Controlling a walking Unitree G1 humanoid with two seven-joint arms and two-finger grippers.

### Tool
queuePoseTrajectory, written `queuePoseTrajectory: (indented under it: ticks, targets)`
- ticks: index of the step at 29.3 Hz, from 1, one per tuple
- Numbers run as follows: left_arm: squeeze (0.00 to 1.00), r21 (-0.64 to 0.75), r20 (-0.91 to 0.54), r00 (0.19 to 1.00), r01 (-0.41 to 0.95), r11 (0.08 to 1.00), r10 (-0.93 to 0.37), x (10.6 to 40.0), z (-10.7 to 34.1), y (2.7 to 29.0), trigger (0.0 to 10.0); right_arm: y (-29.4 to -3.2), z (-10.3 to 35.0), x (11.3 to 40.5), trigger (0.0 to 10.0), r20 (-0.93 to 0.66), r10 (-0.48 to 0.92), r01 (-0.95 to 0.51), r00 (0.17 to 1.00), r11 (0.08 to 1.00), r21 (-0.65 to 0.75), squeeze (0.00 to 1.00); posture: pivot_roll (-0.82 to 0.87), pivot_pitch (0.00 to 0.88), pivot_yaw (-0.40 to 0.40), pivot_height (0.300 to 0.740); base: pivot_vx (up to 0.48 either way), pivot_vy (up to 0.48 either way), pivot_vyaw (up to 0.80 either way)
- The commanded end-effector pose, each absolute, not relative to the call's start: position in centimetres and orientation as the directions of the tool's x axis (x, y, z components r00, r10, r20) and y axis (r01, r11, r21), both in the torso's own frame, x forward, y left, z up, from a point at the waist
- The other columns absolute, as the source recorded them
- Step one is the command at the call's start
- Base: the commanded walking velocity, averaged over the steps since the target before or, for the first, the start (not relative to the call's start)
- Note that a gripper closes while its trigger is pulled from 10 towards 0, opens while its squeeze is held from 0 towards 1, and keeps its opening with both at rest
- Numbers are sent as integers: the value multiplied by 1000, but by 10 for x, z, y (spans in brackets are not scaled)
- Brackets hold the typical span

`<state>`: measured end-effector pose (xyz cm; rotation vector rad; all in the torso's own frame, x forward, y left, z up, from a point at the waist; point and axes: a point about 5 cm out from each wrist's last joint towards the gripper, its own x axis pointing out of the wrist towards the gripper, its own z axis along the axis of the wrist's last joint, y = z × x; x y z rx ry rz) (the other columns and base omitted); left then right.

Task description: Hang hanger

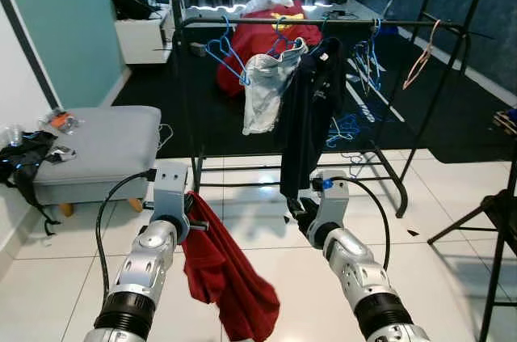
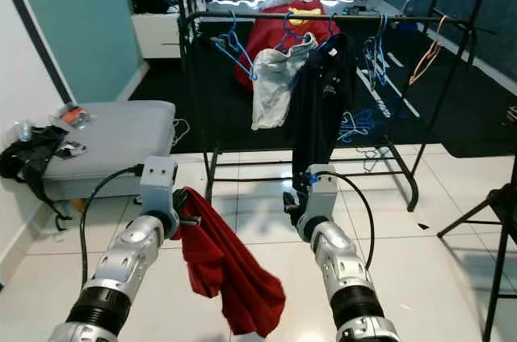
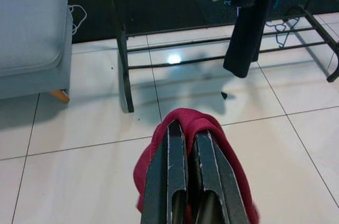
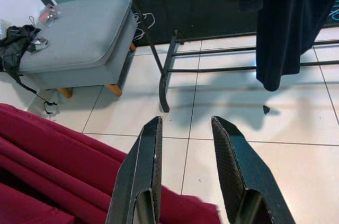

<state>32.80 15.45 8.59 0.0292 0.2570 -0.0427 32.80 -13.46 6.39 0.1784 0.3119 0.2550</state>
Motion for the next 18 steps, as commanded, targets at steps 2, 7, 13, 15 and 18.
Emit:
queuePoseTrajectory:
  ticks: [2,7,13,15,18]
  targets:
    - [0,15,-238,971,37,999,-32,328,89,153,10000,-133,63,327,10000,-280,282,-226,918,950,214,0,-32,0,-24,740,0,0,0]
    - [0,11,-229,973,31,999,-28,327,90,154,10000,-132,64,327,10000,-279,284,-230,917,950,213,0,-31,0,-25,740,0,0,0]
    - [0,11,-224,974,25,1000,-22,327,91,156,10000,-131,65,328,10000,-275,285,-230,918,949,213,0,-30,0,-26,740,0,0,0]
    - [0,13,-220,975,18,1000,-14,327,92,159,10000,-131,67,328,10000,-269,290,-237,919,948,211,0,-32,0,-27,740,0,0,0]
    - [0,16,-217,976,12,1000,-8,328,93,161,10000,-131,68,329,10000,-261,298,-249,918,947,205,0,-32,0,-27,740,0,0,0]
